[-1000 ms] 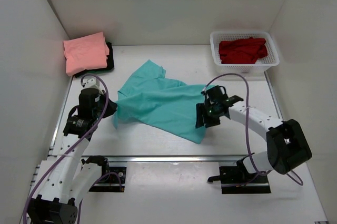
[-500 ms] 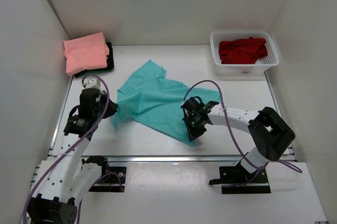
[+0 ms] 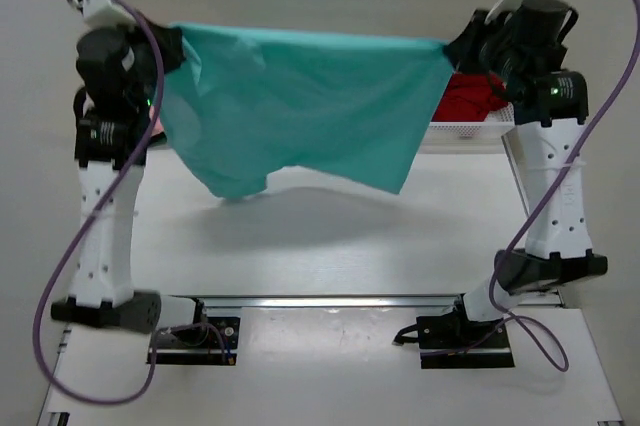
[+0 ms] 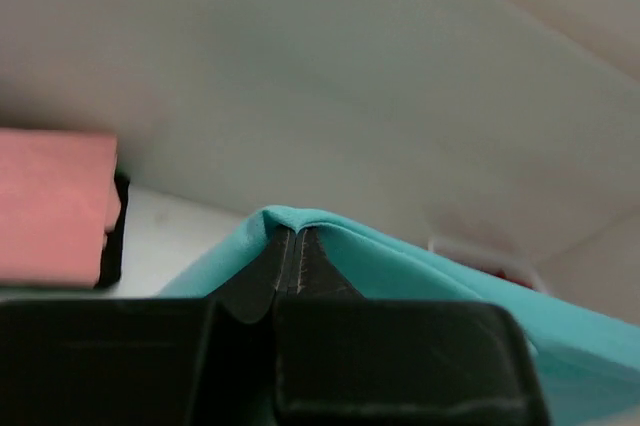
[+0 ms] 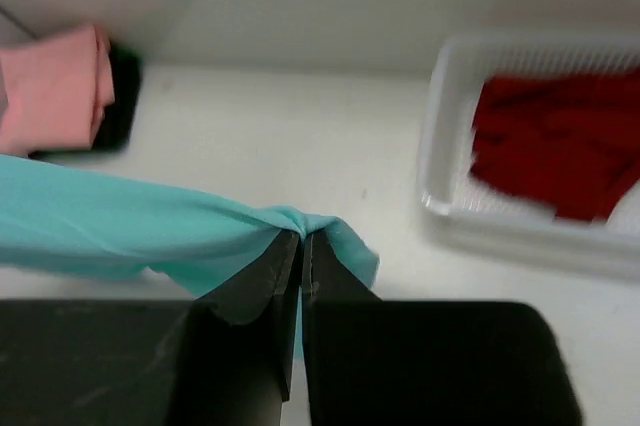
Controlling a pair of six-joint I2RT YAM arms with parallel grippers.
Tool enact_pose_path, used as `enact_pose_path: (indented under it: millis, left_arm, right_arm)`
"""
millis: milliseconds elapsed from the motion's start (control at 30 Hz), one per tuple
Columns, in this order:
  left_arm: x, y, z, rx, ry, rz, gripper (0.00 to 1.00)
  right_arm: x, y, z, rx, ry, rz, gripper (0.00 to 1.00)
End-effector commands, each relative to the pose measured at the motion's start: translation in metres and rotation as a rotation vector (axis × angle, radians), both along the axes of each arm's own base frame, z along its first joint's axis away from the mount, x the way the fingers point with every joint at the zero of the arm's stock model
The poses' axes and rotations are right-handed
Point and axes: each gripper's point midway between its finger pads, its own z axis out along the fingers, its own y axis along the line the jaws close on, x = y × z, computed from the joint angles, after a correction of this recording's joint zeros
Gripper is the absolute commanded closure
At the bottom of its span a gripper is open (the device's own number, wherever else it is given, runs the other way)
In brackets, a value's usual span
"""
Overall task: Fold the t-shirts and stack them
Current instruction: Flatten out the tshirt
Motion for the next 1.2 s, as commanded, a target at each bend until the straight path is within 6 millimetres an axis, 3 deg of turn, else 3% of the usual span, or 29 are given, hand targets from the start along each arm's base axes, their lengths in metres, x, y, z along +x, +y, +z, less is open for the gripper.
enact_pose_path:
  millis: [0,33,67,100,133,200,233,267,300,333,367,400,433,467,500,533,567,600,633,667,700,733,800,867,933,1067,1167]
  left_arm:
    - [0.072,0.019,0.026,-0.014,-0.035,0.036,1.00]
    - [0.063,0.030,0.077,-0.023,-0.143,0.055,1.00]
    - [0.094,0.032,0.053,-0.020,-0.068,0.048,1.00]
    - [0.097,0.030,0.077,-0.040,-0.127,0.033,1.00]
    - [0.091,0.044,0.090,-0.040,-0.154,0.058,1.00]
    - [0.083,0.044,0.081,-0.024,-0.129,0.054,1.00]
    - [0.098,0.041,0.042,-0.012,-0.044,0.056,1.00]
    - [0.072,0.041,0.063,-0.004,-0.122,0.067,1.00]
    - [0.061,0.028,0.032,-0.013,-0.071,0.041,1.00]
    - [0.067,0.023,-0.009,-0.027,-0.008,0.025,1.00]
    - [0.056,0.019,-0.034,-0.053,0.040,0.006,1.00]
    - [0.037,0.019,-0.037,-0.059,0.048,0.006,1.00]
    - [0.031,0.010,-0.071,-0.053,0.122,-0.012,1.00]
    - [0.010,0.004,-0.098,-0.042,0.174,-0.021,1.00]
    - [-0.018,0.002,-0.091,-0.045,0.143,-0.036,1.00]
    - [-0.025,0.003,-0.118,-0.059,0.196,-0.038,1.00]
    - [-0.048,0.011,-0.115,-0.069,0.186,-0.021,1.00]
    - [-0.070,0.012,-0.110,-0.033,0.178,-0.033,1.00]
    - [-0.089,0.014,-0.101,0.007,0.175,-0.035,1.00]
    - [-0.099,0.011,-0.084,0.027,0.147,-0.041,1.00]
    - [-0.110,0.011,-0.090,0.047,0.185,-0.034,1.00]
    - [-0.119,0.012,-0.073,0.046,0.155,-0.028,1.00]
    - [-0.132,0.012,-0.060,0.023,0.136,-0.025,1.00]
    - [-0.135,0.010,-0.045,-0.025,0.094,-0.028,1.00]
    - [-0.125,0.004,-0.042,-0.048,0.083,-0.048,1.00]
    - [-0.091,-0.002,-0.057,-0.097,0.105,-0.060,1.00]
    - [-0.043,-0.009,-0.083,-0.138,0.163,-0.073,1.00]
  right_arm:
    - [0.050,-0.001,0.034,-0.014,-0.121,0.040,1.00]
    - [0.063,-0.004,0.038,-0.004,-0.146,0.030,1.00]
    - [0.068,-0.005,0.049,0.018,-0.180,0.034,1.00]
    - [0.072,-0.006,0.057,0.036,-0.215,0.039,1.00]
    - [0.075,-0.005,0.058,0.046,-0.234,0.050,1.00]
    - [0.077,-0.007,0.033,0.039,-0.188,0.056,1.00]
    - [0.071,-0.005,0.029,0.036,-0.178,0.061,1.00]
    - [0.072,-0.005,0.006,0.013,-0.130,0.064,1.00]
    - [0.068,-0.004,-0.017,0.002,-0.080,0.060,1.00]
    - [0.060,0.000,-0.020,-0.004,-0.081,0.077,1.00]
    - [0.050,0.000,-0.041,-0.009,-0.038,0.077,1.00]
    - [0.046,-0.001,-0.071,-0.017,0.025,0.073,1.00]
    - [0.034,0.002,-0.068,-0.016,0.012,0.079,1.00]
    - [0.021,0.000,-0.088,-0.021,0.056,0.074,1.00]
    - [0.012,0.002,-0.108,-0.020,0.099,0.081,1.00]
    - [-0.005,0.007,-0.103,-0.016,0.097,0.097,1.00]
    - [-0.018,0.005,-0.102,-0.023,0.099,0.095,1.00]
    - [-0.027,0.005,-0.104,-0.028,0.120,0.087,1.00]
    - [-0.044,0.006,-0.087,-0.041,0.083,0.081,1.00]
    - [-0.059,0.006,-0.075,-0.039,0.057,0.080,0.99]
    - [-0.069,0.006,-0.062,-0.036,0.023,0.077,1.00]
    - [-0.076,0.007,-0.051,-0.037,0.001,0.079,1.00]
    - [-0.088,0.004,-0.036,-0.045,-0.027,0.078,1.00]
    - [-0.092,0.004,-0.020,-0.049,-0.060,0.083,1.00]
    - [-0.090,0.003,-0.007,-0.037,-0.089,0.090,1.00]
    - [-0.067,0.007,-0.017,0.001,-0.059,0.124,1.00]
    - [-0.035,0.020,-0.036,0.012,-0.018,0.149,1.00]
